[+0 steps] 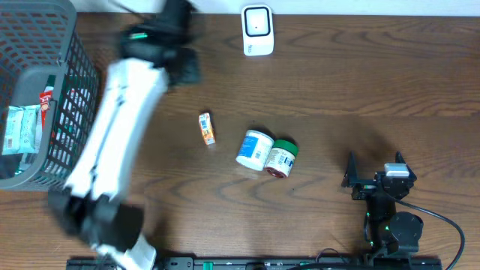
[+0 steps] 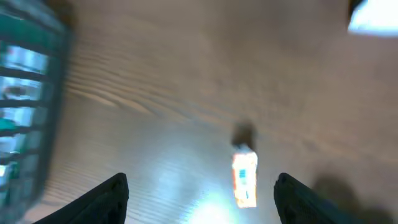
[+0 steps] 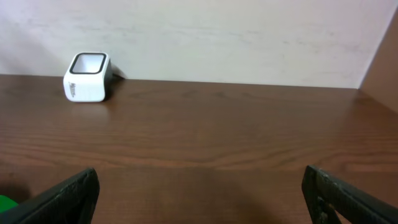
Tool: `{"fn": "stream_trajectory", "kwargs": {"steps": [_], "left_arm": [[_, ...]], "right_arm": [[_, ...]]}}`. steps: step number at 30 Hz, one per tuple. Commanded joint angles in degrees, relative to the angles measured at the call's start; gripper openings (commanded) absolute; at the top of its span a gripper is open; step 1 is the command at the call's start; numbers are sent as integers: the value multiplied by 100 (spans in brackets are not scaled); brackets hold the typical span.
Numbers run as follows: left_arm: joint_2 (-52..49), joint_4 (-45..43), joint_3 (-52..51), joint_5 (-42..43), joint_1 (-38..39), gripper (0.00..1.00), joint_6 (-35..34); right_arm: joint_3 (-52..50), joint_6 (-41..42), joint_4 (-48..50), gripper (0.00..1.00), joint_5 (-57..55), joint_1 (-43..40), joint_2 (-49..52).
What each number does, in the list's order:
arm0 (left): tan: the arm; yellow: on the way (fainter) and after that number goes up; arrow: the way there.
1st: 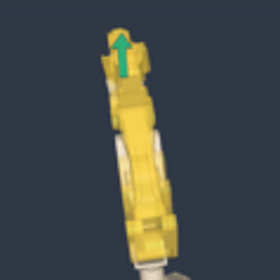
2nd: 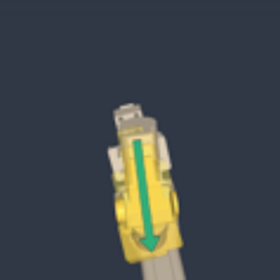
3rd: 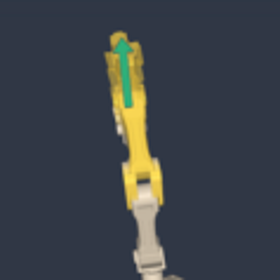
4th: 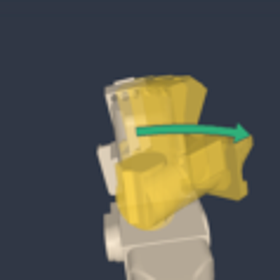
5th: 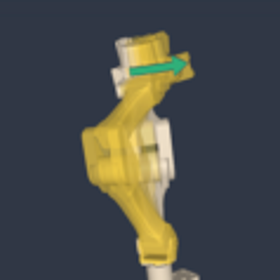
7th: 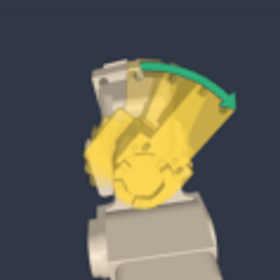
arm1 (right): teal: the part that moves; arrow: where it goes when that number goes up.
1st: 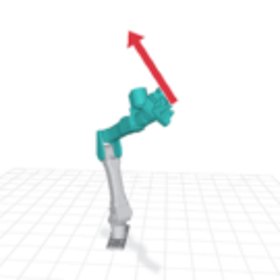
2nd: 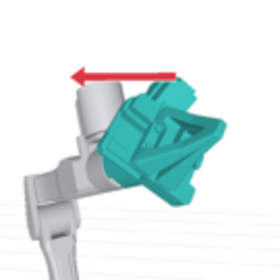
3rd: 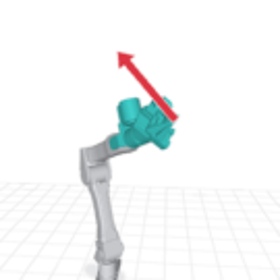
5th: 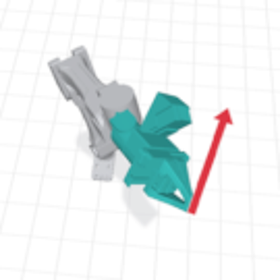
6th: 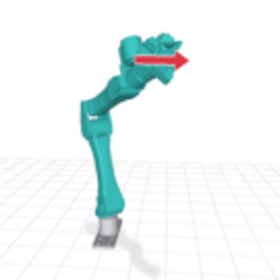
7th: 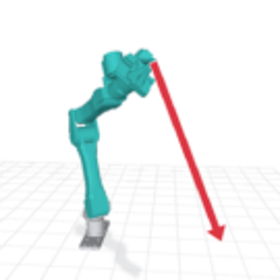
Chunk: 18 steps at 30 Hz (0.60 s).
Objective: Scan the item barcode
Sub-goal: 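Move the left gripper back into the grey basket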
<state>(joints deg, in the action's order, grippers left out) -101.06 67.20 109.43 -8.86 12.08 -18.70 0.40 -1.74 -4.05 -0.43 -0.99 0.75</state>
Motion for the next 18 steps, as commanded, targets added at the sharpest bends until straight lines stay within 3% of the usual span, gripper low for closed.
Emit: {"fn": "stream_trajectory", "kwargs": {"steps": [1, 8, 15, 18], "left_arm": [[822, -90, 120, 184, -688, 75, 177], [1668, -651, 118, 186, -2603, 79, 177], [1325, -739, 118, 247, -3827, 80, 417], [964, -807, 118, 911, -4155, 80, 1049]], "right_arm": [[-9, -24, -22, 99, -13, 76, 0], [-9, -24, -22, 99, -13, 76, 2], [-9, -24, -22, 99, -13, 76, 0], [-9, -24, -22, 99, -11, 76, 2]]}}
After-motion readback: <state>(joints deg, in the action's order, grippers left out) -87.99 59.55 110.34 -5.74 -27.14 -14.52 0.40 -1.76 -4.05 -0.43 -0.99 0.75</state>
